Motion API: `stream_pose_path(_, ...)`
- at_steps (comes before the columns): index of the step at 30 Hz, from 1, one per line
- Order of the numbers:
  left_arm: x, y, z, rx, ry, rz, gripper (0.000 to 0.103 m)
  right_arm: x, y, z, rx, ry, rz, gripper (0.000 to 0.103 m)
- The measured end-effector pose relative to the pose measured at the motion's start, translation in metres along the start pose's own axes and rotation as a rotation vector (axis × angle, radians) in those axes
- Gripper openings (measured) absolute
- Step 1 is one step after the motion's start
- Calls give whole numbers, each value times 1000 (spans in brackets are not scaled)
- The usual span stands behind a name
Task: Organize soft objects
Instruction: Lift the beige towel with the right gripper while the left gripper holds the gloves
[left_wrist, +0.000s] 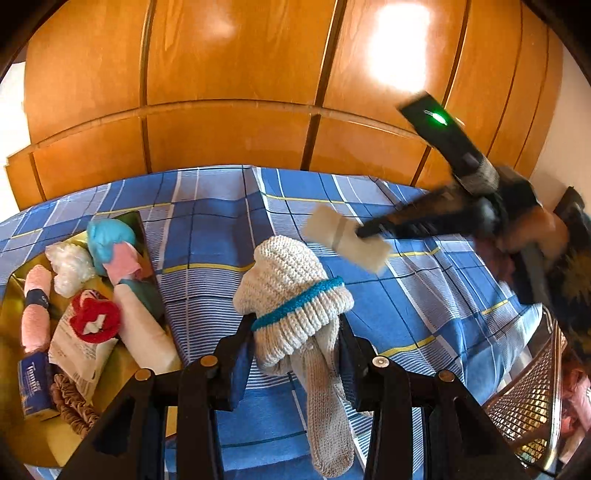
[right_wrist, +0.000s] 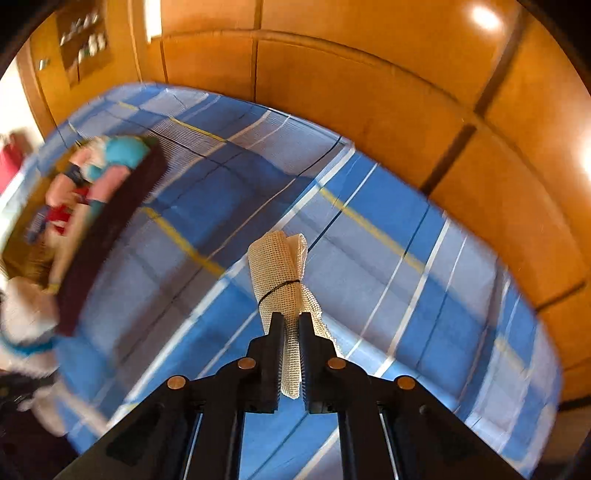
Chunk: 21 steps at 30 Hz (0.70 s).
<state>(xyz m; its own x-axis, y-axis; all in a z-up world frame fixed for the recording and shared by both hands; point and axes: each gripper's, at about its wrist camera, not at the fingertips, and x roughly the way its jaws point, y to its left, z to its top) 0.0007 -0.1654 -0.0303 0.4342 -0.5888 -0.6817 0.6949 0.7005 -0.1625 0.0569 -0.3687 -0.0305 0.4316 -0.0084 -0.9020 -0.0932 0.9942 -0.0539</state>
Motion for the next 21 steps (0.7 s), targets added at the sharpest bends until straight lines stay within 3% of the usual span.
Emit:
stream_pose_path(4,-7,2,-1,-9,-11,21,41,0,10,-28,87,44,108,7)
stream_pose_path(8,-15,7,-2,-17,-17,46,41,19,24,-52,123,61,121,10)
stream_pose_path(9,-18,9,-3,-18,-20,58,41,21,25,-56,129,51,128,19)
stream_pose_path(10,-19,9,-4,-17,-24,70,41,23,28,-59,127,27,114,31)
stream_pose_path(13,-25,10,-6,-14,-35,98,41,28,31,-60,111,-21,52,38)
stream_pose_path(21,-37,19,-9,-5,-58,179,41,42,35,-62,89,-60,-17,39)
